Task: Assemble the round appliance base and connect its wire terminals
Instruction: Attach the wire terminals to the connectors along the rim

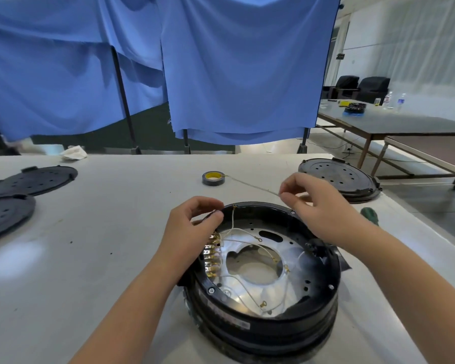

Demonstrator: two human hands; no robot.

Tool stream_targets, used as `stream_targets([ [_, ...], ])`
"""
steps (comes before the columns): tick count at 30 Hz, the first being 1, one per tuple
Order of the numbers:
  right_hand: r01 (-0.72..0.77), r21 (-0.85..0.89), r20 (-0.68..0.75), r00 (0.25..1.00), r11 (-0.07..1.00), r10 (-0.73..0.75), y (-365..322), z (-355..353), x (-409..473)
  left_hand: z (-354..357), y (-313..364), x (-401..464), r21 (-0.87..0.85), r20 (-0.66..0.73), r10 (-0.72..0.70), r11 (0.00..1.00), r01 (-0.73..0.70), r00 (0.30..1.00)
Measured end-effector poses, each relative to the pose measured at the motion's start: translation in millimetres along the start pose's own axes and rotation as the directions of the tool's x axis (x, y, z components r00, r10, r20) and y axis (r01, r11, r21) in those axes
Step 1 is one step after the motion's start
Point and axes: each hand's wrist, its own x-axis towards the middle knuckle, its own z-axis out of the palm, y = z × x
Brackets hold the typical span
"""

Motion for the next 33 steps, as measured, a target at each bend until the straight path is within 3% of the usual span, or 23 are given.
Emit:
stream_targets([
  [7, 0.082, -0.052, 0.035, 0.996, 0.995, -0.08, -3, 28, -6, -6, 13, -2, -0.087, 0.007, 0.056, 0.995, -0.055, 0.998],
  [15, 0.229, -0.182, -0.096, 0.964, 0.956, -0.249, 3, 30, -13, -4, 14, -1, -0.172, -0.007, 0.003, 0.985, -0.004, 1.0],
  [19, 0.217, -0.183, -0.093, 0.967, 0.959, -0.237, 3, 30, -15, -3, 12, 0, -0.159, -0.011, 0.029, 0.987, -0.03, 1.0],
  [24, 0.212, -0.373, -0.138, 0.95, 0.903, -0.28, -3, 30, -17, 1, 12, -2, -0.142, 0.057, 0.003, 0.99, 0.005, 0.998],
  [29, 0.314, -0.348, -0.041, 0.936, 0.883, -0.35, -20, 36, -13, -2, 10, -1, -0.158, 0.128, -0.034, 0.986, 0.054, 0.991],
  [33, 0.291, -0.158, 0.021, 0.956, 0.944, -0.292, -33, 45, -8, -4, 9, -2, -0.126, 0.19, -0.032, 0.99, 0.057, 0.981],
])
